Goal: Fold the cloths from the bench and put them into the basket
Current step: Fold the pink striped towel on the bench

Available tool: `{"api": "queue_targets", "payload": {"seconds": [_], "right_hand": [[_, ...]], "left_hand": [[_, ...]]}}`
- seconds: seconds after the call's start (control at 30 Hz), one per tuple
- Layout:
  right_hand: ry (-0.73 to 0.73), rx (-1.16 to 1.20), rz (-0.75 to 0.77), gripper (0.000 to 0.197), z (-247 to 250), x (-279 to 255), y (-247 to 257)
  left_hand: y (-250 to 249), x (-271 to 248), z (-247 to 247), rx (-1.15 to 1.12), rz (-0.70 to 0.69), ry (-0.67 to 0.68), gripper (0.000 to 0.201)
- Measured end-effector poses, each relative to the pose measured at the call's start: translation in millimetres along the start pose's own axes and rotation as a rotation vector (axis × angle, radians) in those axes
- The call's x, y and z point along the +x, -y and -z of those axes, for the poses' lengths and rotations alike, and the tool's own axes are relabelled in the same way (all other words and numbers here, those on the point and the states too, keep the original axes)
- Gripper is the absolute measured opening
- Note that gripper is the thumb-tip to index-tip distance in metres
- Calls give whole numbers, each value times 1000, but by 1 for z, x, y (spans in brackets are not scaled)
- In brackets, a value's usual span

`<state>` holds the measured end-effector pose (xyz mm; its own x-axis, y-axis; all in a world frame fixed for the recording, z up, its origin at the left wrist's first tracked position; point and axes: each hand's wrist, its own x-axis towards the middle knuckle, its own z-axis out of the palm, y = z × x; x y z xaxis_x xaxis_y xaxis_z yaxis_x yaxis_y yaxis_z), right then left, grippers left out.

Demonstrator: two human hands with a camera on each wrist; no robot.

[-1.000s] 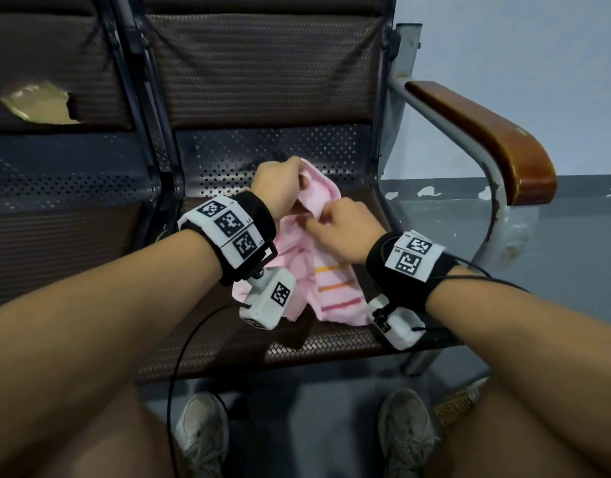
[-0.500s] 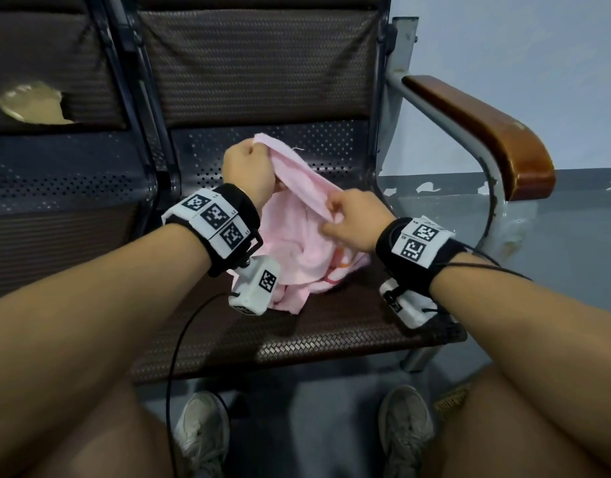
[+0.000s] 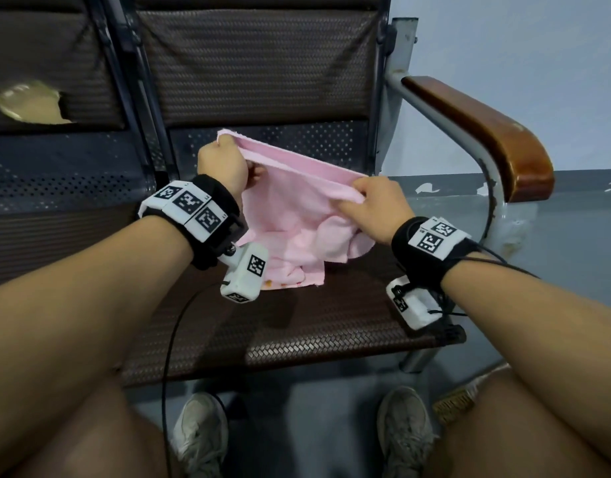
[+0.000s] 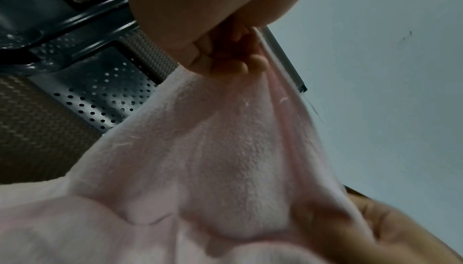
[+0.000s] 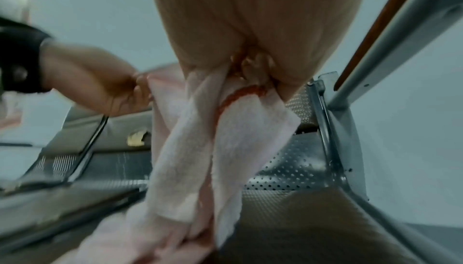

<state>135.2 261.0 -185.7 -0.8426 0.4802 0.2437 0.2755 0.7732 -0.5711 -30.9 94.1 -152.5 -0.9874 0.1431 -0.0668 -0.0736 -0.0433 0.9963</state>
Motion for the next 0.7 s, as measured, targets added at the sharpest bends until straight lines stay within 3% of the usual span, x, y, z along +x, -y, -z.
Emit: {"api": "queue_targets", "payload": {"seconds": [0.1, 0.17, 0.27, 0.37, 0.5, 0.6, 0.7], "right_hand": [[175, -276, -14, 10, -5, -5, -9], [208, -347, -40, 4, -6, -5, -13], [212, -340, -91, 22, -4, -3, -17], [263, -285, -114, 24, -1, -4, -18], [304, -201, -140, 24, 7, -8, -24], [378, -26, -121, 31, 14, -15, -30], [306, -136, -45, 42, 17, -13, -31]], "left_hand": [[0, 0, 6, -24, -3, 45, 19], [3, 0, 8, -22, -7, 80, 24], [3, 0, 8, -61, 34, 114, 18], [3, 4, 10, -92, 91, 175, 16], [8, 19, 24, 0, 38, 119, 31], [15, 23, 36, 64, -21, 77, 26], [19, 23, 41, 133, -38, 143, 35]]}}
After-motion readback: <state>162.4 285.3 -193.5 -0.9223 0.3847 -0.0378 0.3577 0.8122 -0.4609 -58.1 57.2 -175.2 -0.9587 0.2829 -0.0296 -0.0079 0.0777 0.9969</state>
